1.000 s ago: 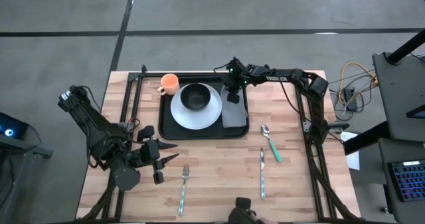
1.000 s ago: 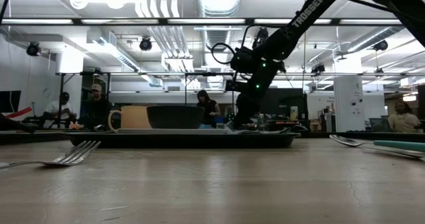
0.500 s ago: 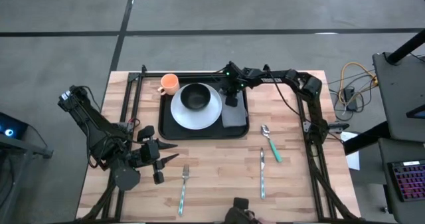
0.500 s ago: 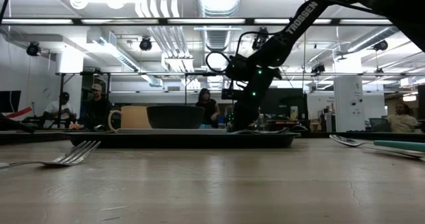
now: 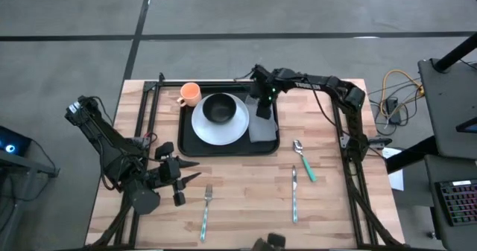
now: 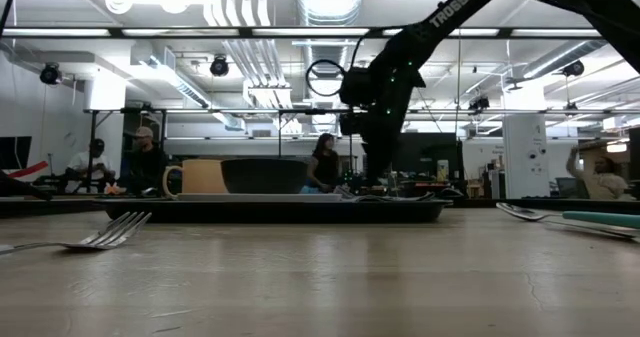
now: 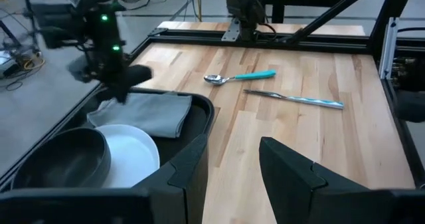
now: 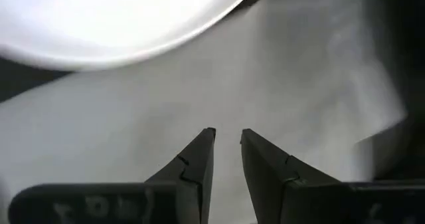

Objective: Set up tray
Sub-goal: Put the fork on top of the napkin on the serving tray

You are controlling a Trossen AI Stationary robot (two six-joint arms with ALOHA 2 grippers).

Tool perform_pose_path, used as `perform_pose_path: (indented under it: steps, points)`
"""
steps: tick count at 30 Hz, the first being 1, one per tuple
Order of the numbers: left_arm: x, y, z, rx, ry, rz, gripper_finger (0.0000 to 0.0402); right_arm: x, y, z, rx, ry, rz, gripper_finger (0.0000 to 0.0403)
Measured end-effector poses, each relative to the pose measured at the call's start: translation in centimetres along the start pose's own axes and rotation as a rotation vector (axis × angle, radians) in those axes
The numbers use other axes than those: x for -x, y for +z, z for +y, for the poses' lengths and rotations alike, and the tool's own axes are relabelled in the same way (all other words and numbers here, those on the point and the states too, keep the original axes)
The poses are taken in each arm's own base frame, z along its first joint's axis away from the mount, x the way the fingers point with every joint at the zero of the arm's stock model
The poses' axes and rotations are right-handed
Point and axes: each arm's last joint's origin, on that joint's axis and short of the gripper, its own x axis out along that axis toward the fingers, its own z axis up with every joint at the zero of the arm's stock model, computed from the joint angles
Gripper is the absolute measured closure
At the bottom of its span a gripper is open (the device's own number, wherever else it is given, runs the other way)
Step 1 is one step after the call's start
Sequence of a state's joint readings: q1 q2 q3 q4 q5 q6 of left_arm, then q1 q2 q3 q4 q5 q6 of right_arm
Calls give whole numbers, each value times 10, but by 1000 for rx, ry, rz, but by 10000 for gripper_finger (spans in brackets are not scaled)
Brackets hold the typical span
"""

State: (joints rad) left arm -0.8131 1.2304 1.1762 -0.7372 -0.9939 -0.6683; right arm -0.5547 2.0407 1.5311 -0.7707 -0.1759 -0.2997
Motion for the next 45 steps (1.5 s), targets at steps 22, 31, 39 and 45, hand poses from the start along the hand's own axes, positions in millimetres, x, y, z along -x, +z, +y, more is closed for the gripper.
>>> perform_pose_path:
  steps: [22,31,39,45]
  points:
    - [-53,-67,-58,469,126,148,354,91,-53,230,148,-397,-217,346]
    - [-41,-98,-85,551,54,317,290,116,-112,258,147,-97,-359,294]
    - [-27,-111,-102,670,-62,435,202,116,-145,285,176,103,-439,255]
    - [-32,-124,-103,805,-83,457,187,123,-155,311,246,179,-457,260]
